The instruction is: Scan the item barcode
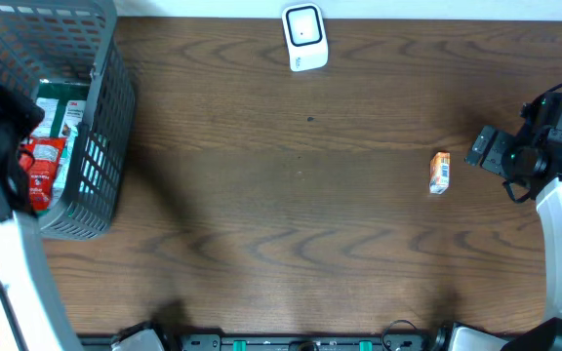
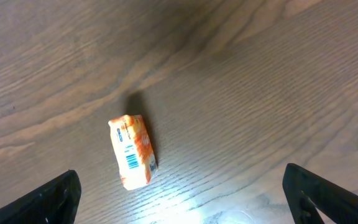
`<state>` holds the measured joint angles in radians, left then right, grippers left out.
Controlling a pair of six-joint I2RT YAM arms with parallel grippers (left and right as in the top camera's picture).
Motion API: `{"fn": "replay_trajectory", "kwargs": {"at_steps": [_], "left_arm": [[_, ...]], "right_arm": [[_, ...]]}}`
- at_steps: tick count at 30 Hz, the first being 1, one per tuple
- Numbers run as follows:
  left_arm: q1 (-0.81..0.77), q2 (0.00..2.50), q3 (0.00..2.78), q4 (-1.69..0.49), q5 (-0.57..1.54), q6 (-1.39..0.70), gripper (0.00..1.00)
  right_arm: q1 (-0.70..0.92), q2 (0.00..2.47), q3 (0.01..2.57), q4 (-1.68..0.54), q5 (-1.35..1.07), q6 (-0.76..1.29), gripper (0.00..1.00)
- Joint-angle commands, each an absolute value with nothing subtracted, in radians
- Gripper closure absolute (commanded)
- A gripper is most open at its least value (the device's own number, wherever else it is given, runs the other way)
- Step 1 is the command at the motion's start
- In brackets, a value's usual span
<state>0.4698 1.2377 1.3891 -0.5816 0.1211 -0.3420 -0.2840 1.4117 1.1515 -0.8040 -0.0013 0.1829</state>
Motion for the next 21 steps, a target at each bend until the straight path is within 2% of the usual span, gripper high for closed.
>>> {"fn": "replay_trajectory", "kwargs": {"at_steps": [1,3,6,10,17,21], "left_arm": [[0.414,1.115,1.398,-0.625,0.243,-0.367,0.93],[0.355,1.082,1.398,-0.682,0.267,-0.386,0.93],[0.181,1.075,1.388,-0.804,0.277,-0.388,0.93],[-0.054,1.126,1.321,-0.828,0.272,-0.402,0.92],[-0.413,1.367,1.261,-0.739,0.186,-0.497,0.93],[-0.586,1.578,1.261,-0.581,0.187,-0.508,0.93]], "right_arm": [[-0.288,1.411,1.161,-0.805,-0.002,0.197,0.01],[-0.288,1.411,1.161,-0.805,-0.002,0.197,0.01],[-0.288,1.411,1.161,-0.805,-0.002,0.197,0.01],[-0.288,1.411,1.161,-0.805,-0.002,0.197,0.01],[-0.288,1.411,1.161,-0.805,-0.002,0.197,0.01],[-0.288,1.411,1.161,-0.805,-0.002,0.197,0.01]]}}
